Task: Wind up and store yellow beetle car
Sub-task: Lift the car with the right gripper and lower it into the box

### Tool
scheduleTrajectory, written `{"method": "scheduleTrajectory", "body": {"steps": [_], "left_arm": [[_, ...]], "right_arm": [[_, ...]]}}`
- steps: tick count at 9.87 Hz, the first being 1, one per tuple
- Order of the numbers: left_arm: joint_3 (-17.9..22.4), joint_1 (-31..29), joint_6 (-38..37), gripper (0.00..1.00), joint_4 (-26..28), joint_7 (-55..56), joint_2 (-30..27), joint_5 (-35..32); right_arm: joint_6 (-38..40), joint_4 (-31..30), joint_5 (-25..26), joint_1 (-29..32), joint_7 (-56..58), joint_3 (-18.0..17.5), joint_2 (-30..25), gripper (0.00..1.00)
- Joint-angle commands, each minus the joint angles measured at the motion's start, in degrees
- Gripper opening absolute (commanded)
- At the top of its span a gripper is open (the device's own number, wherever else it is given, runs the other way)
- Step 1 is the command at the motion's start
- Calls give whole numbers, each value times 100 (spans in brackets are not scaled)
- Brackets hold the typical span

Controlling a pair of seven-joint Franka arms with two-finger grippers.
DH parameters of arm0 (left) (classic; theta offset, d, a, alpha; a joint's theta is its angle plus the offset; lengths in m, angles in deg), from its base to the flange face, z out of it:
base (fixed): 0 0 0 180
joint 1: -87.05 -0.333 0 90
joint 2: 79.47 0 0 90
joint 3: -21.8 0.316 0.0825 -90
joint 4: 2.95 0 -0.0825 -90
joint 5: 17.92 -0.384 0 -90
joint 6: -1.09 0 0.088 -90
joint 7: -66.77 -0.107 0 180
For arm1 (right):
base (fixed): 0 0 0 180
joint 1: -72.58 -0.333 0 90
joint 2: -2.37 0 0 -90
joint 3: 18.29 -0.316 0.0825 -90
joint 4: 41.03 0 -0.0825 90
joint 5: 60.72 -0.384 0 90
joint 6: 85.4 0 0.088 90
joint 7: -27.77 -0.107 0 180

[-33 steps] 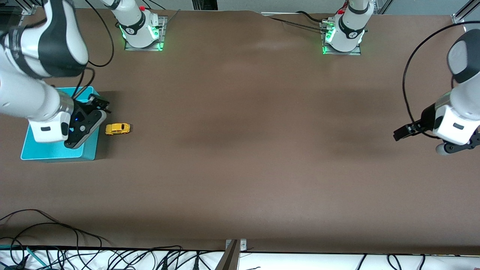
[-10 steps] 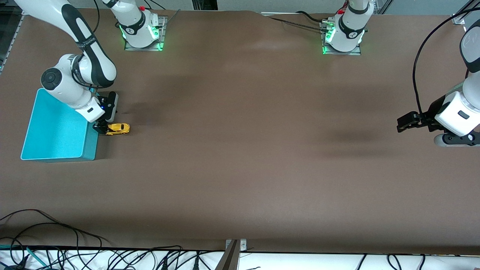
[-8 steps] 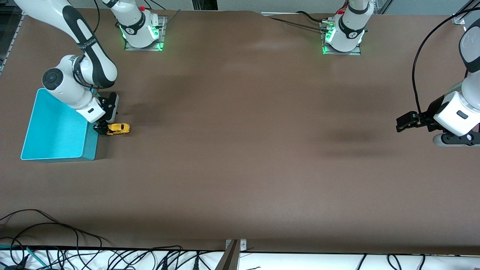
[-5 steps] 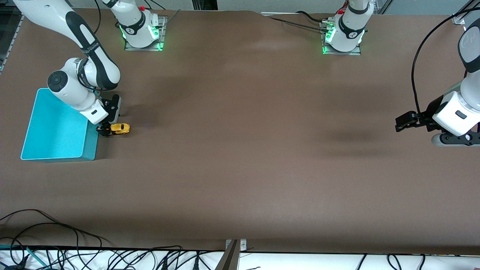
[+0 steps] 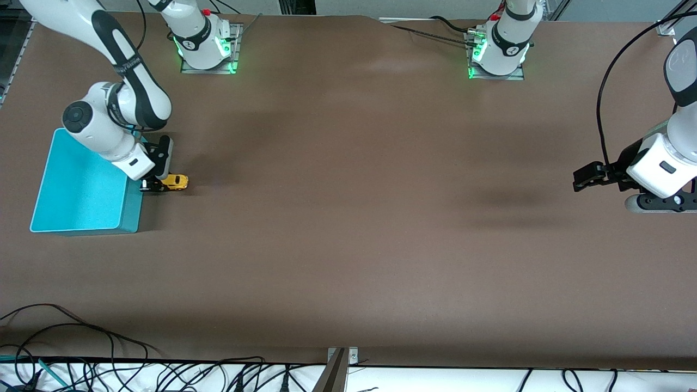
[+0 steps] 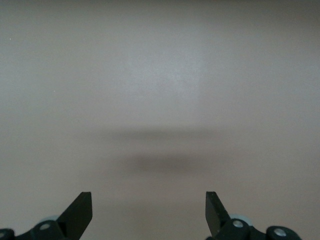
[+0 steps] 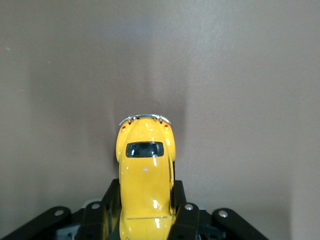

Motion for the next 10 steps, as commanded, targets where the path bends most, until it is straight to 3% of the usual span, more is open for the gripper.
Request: {"method": "scheduleTrajectory", "body": {"steps": [1,5,10], "left_arm": [[41,54,-90,100,-65,-159,7,120],[49,54,-90,100,-65,-185,7,120],[49,1,-81,100,-83,-221,7,259]], "right_arm": [[1279,296,-74,86,91,-75,-715,0],[2873,982,-179,200,335,-58,-1296,0],[3324,2019,-83,832,2021,284,-570,0]]}}
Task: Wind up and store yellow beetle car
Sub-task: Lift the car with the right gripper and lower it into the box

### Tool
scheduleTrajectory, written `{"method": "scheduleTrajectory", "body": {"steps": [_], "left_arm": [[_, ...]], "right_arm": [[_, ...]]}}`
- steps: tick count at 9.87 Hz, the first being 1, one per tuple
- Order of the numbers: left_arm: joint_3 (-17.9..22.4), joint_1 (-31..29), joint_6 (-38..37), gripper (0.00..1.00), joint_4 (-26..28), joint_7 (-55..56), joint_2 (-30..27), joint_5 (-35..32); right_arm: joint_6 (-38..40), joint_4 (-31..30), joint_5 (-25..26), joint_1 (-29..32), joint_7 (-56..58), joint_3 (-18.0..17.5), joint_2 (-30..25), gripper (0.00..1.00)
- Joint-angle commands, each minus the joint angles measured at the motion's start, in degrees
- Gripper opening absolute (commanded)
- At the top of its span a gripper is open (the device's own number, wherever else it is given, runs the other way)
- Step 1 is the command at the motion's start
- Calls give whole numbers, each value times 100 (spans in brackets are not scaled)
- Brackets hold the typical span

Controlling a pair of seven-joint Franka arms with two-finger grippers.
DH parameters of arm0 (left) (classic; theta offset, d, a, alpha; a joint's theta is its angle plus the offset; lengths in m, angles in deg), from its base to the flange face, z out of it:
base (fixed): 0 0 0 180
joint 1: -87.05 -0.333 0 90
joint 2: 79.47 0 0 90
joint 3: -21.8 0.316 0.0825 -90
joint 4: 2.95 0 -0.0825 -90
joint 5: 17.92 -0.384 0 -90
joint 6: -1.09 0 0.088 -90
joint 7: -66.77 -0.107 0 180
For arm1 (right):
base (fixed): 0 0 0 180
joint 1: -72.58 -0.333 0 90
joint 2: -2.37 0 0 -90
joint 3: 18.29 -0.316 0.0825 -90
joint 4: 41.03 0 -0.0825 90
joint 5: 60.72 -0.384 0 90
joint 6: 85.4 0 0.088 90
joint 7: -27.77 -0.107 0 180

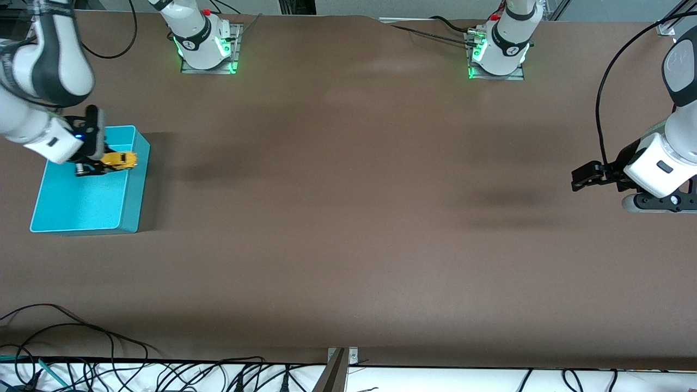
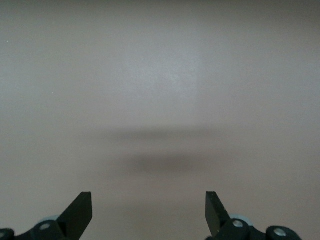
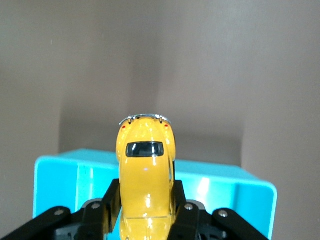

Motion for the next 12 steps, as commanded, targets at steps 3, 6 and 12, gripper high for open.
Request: {"method": "scheduleTrajectory", "body": {"steps": [3,6,12], "left_arm": [[53,-47,-80,100,-83,-157,4,303],[44,-47,-80,100,-196,-270,4,398],[62,-56,-89,100,-241,-280,4,399]], "right_arm": [[88,1155,-23,475,1452,325,1400,0],[-351,1130,-32,607,1630,527,1938,0],[-352,524,-85,1038,1840,633,2098,0]]}}
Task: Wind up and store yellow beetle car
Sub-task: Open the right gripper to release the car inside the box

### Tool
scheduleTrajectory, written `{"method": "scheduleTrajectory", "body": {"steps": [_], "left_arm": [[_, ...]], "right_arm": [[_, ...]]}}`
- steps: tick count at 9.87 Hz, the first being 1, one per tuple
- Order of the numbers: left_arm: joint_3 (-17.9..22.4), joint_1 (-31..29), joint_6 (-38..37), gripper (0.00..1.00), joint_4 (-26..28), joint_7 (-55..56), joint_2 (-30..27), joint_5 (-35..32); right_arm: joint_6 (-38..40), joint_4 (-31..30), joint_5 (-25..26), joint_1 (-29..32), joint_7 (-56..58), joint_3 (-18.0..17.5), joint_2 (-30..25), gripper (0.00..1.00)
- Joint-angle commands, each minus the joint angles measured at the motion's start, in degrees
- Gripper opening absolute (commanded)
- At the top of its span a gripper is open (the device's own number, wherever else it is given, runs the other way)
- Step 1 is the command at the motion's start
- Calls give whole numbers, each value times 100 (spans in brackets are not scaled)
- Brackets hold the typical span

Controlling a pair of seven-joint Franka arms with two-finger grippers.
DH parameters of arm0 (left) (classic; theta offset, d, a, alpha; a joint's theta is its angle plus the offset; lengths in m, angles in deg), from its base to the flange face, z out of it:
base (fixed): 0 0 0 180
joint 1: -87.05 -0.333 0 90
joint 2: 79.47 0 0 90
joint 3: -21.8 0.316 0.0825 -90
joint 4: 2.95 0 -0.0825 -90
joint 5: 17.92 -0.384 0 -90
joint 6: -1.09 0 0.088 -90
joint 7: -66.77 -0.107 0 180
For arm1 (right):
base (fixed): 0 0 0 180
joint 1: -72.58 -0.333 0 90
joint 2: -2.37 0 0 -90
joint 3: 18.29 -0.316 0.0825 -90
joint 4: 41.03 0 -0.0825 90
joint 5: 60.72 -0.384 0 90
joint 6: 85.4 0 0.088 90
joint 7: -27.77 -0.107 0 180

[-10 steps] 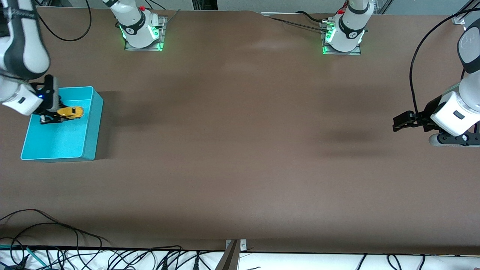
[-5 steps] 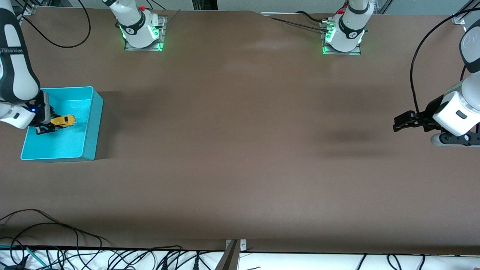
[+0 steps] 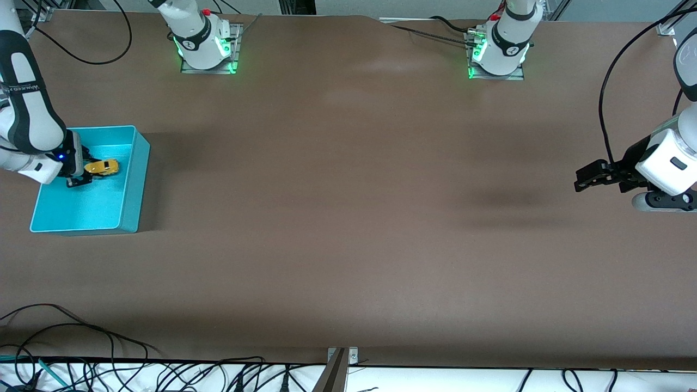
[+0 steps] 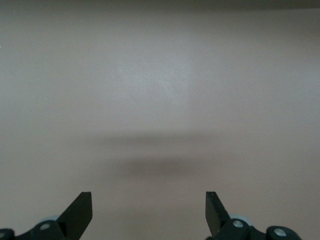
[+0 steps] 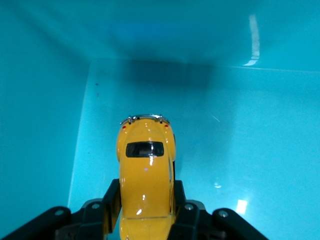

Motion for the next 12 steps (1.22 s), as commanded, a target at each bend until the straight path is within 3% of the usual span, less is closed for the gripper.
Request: {"method": "scheduleTrajectory", "body": {"steps": [1,2,3,5,7,10,12], "left_arm": [[25,-18,-90,100,-89,-185,8,184],[25,-18,-90,100,-98,-185,8,184],[25,-18,-90,100,-98,-194,8,184],[25,-18,-90,100,-98,-194,8,184],[25,-18,-90,100,-98,-194,8,184],[25,-18,-90,100,-98,-194,8,184],[25,-18,-90,100,-98,-194,8,184]], "right_arm": [[78,-143,-75,180,230,-15,-112,0],[157,-108,-136,189,213,-6,-121,82],[366,-47,-267,198,178,-6,-155,100],[500,-11,-356,180,-127,-49,-270,100],[788,103,-400,75,-881,-347,-541,100],[1536,297,-444,-319,-2900,-735,-1226,100],[1791,297,-715,-768,-4123,-700,-1753,100]]}}
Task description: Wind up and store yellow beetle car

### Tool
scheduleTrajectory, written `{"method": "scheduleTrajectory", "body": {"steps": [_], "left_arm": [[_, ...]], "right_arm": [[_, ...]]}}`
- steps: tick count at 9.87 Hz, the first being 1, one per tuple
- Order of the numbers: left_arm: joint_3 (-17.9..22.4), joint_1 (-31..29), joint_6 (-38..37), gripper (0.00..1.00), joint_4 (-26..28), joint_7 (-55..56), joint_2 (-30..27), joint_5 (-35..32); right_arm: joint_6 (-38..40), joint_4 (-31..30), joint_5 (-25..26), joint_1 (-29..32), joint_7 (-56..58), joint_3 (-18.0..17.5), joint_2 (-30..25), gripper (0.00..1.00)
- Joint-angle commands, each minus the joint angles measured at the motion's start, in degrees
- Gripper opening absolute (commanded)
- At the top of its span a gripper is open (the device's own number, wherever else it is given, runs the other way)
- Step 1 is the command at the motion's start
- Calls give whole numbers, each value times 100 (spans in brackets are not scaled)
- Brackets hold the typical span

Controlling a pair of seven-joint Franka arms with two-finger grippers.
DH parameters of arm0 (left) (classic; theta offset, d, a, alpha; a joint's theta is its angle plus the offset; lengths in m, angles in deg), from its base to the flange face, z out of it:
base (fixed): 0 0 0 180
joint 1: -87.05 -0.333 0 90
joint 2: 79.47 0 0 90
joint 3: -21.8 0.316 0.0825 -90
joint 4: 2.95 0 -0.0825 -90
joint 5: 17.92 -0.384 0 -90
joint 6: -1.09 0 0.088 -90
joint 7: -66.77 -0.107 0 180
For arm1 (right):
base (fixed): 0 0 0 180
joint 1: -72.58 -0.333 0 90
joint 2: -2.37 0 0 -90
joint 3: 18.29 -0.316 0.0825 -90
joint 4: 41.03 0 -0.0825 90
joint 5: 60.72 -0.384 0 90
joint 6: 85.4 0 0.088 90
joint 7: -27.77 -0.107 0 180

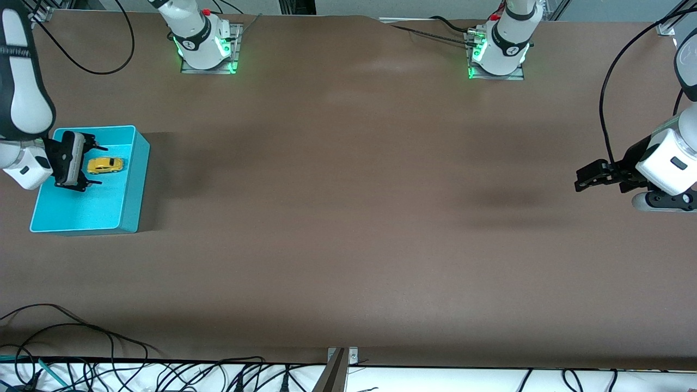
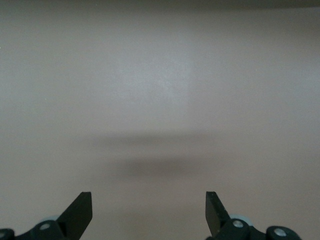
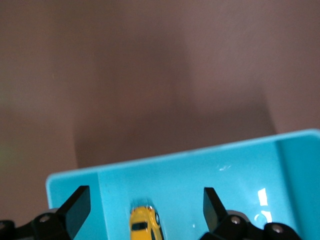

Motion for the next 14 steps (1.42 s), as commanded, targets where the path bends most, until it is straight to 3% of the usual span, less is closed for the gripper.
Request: {"method": "scheduleTrajectory", "body": {"steps": [1,4,8,14], "left_arm": [[24,-13,-90,100,-98,-157,16,178],[24,-22,-90,100,-98,-175,8,170],[24,-22,-90,100,-98,-192,8,169],[24,-22,-90,100,-98,-192,8,178]], "right_arm": [[294,-83,-215,-354,-1365,56,-687,100],[575,-83,-215,-986,-3842,73,-1539,100],[917,-39,-110,-1708,-6771,126,-2244,100],[1806,735,408,-1894,-8579,-6,-2456,100]]}}
